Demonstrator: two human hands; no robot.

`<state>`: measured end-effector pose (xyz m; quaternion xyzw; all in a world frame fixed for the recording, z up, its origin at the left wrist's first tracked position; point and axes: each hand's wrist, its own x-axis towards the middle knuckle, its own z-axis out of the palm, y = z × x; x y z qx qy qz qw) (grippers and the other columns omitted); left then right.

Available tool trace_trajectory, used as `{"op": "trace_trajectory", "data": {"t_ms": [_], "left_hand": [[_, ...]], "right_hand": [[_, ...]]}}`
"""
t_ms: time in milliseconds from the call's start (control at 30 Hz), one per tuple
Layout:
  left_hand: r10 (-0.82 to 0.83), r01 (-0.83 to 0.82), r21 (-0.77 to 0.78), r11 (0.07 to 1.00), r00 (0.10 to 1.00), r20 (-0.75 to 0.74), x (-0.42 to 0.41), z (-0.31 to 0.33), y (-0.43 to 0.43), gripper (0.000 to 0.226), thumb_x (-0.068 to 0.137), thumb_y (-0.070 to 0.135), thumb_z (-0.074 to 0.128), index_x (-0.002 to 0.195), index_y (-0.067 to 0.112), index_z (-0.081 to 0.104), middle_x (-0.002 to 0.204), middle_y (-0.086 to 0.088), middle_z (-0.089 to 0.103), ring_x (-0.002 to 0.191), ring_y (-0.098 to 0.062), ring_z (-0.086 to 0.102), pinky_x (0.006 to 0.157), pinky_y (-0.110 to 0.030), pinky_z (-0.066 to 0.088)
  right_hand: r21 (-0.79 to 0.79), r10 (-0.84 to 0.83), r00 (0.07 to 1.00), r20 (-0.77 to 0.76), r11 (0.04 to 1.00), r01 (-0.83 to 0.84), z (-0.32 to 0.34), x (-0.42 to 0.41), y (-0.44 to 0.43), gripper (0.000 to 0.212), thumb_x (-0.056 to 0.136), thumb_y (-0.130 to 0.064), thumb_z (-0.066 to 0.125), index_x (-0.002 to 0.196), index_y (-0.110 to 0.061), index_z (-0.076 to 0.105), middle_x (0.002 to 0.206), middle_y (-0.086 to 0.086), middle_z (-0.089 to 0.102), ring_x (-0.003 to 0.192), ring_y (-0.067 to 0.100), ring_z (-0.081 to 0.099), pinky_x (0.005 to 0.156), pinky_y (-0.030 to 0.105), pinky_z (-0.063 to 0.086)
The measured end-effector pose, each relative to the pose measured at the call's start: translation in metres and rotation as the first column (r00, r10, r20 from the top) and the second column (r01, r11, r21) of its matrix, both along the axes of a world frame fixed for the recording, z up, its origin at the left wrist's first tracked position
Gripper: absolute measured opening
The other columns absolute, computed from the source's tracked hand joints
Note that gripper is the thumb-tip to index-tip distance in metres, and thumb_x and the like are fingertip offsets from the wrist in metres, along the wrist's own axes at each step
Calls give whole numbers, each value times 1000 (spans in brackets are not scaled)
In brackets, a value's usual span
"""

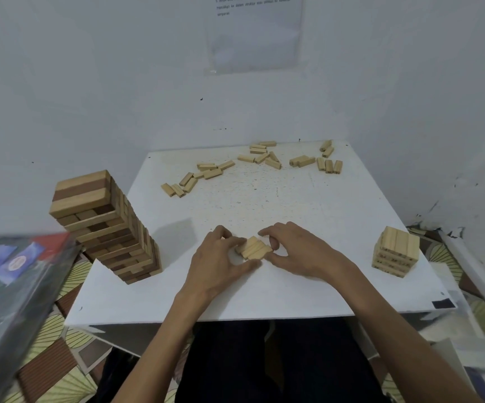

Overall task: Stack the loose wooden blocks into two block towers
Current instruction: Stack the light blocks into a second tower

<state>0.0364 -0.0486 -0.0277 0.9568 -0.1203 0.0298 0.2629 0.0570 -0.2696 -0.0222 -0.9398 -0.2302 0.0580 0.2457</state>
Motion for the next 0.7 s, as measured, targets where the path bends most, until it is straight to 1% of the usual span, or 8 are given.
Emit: {"op": "trace_trajectory", "data": {"t_ms": [100, 167, 267, 300, 367, 433, 533, 700], "left_hand": [[-51, 50, -43, 998, 998, -32, 6, 1, 0, 55, 80, 56, 79, 128, 30, 71, 97, 10, 59, 89, -7, 56, 76, -25, 45], [-75, 72, -71, 995, 996, -38, 6, 1, 0, 53, 78, 53, 79, 125, 30, 72, 91, 10, 61, 84, -7, 57, 74, -23, 43], [-106, 102, -74, 992, 993, -51, 8, -1, 1, 56, 71, 58, 69, 121, 32, 72, 86, 14, 61, 81, -5, 56, 72, -21, 38], [-128, 124, -69, 990, 990, -56, 8, -1, 1, 54, 72, 56, 69, 120, 31, 71, 85, 14, 61, 81, -4, 56, 72, -20, 37], [-160, 155, -72, 985, 985, -65, 8, 1, 1, 48, 77, 45, 77, 120, 26, 70, 85, 14, 63, 79, -1, 56, 71, -16, 37], [-169, 161, -98, 982, 983, -75, 8, 2, 4, 46, 79, 37, 82, 120, 23, 68, 86, 15, 64, 76, 1, 55, 69, -12, 37], [-212, 200, -115, 973, 972, -104, 7, 2, 5, 44, 81, 32, 81, 122, 21, 69, 85, 14, 65, 75, 1, 55, 67, -13, 39], [-302, 282, -129, 951, 935, -187, 10, 6, 2, 46, 84, 35, 82, 125, 25, 66, 86, 16, 66, 70, -1, 51, 65, -17, 40]], "right_hand": [[2, 12, 998, -59, 1000, -12, 4, 1, -1, 62, 97, -40, 61, 154, -31, 36, 105, -18, 51, 103, 3, 40, 85, 22, 37], [-2, 27, 996, -83, 1000, -28, 5, 2, 0, 64, 94, -39, 62, 152, -33, 38, 101, -20, 52, 101, 1, 41, 89, 25, 41], [22, 38, 994, -104, 999, -36, 5, 3, 3, 54, 86, -40, 64, 138, -36, 51, 94, -19, 55, 97, -3, 45, 89, 31, 48], [27, 34, 994, -107, 999, -31, 5, 3, 4, 50, 83, -41, 66, 131, -36, 54, 92, -17, 56, 95, -2, 47, 86, 34, 50], [30, 17, 994, -110, 999, -14, 4, 2, 4, 47, 78, -42, 67, 123, -34, 57, 89, -14, 58, 91, 0, 50, 81, 37, 53], [33, -4, 994, -112, 999, 8, 2, -2, 2, 46, 78, -43, 69, 122, -35, 57, 89, -13, 59, 90, -1, 50, 78, 36, 54], [54, -22, 993, -114, 998, 28, -1, -10, -2, 43, 81, -44, 69, 121, -35, 57, 89, -14, 60, 87, -4, 48, 75, 30, 51], [60, -13, 990, -138, 998, 21, 0, -20, -11, 44, 83, -45, 69, 124, -35, 58, 90, -17, 59, 92, -4, 48, 79, 30, 51]]}}
